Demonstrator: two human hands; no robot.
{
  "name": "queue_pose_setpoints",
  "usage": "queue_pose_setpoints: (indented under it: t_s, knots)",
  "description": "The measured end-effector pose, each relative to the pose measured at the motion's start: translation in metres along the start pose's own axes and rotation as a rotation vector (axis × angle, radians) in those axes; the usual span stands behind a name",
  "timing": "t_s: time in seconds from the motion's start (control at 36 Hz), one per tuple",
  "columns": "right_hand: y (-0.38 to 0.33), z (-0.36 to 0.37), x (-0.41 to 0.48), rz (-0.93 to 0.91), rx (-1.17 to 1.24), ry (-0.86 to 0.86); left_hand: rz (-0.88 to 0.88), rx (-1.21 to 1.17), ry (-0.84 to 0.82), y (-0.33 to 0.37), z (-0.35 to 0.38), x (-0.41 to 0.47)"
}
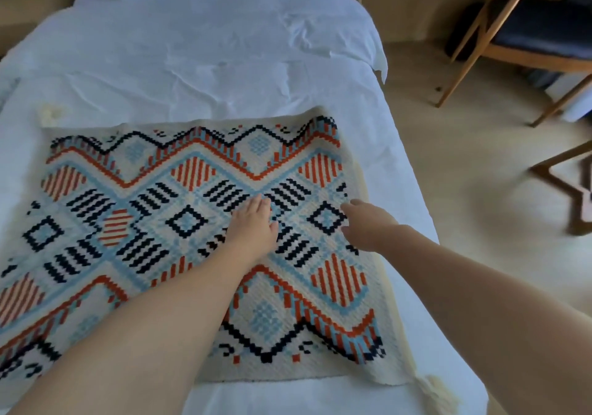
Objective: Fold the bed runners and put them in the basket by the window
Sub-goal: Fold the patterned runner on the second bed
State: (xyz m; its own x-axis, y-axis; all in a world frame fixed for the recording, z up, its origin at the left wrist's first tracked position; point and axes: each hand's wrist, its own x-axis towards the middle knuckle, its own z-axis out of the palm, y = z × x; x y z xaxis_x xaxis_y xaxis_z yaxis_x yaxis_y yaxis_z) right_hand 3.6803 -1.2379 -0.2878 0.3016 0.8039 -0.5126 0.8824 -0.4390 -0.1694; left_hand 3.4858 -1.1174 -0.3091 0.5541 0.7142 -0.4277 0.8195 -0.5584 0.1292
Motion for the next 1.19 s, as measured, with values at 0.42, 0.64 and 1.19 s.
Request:
queue_pose_setpoints:
  t_s: [0.42, 0.64, 1.19]
  knots:
    - [0.025, -0.004, 0.192, 0.104, -0.124, 0.119, 0.065, 0.060, -0.114, -0.035, 0.110, 0.184]
    - [0.025, -0.049, 0.282, 0.055, -0.104, 0.332, 0.102, 0.045, -0.017, -0.044, 0.151, 0.205]
    - [0.035, -0.051, 0.272, -0.112, -0.373, 0.164, 0.125, -0.082, 0.021, -0.046, 0.130, 0.211]
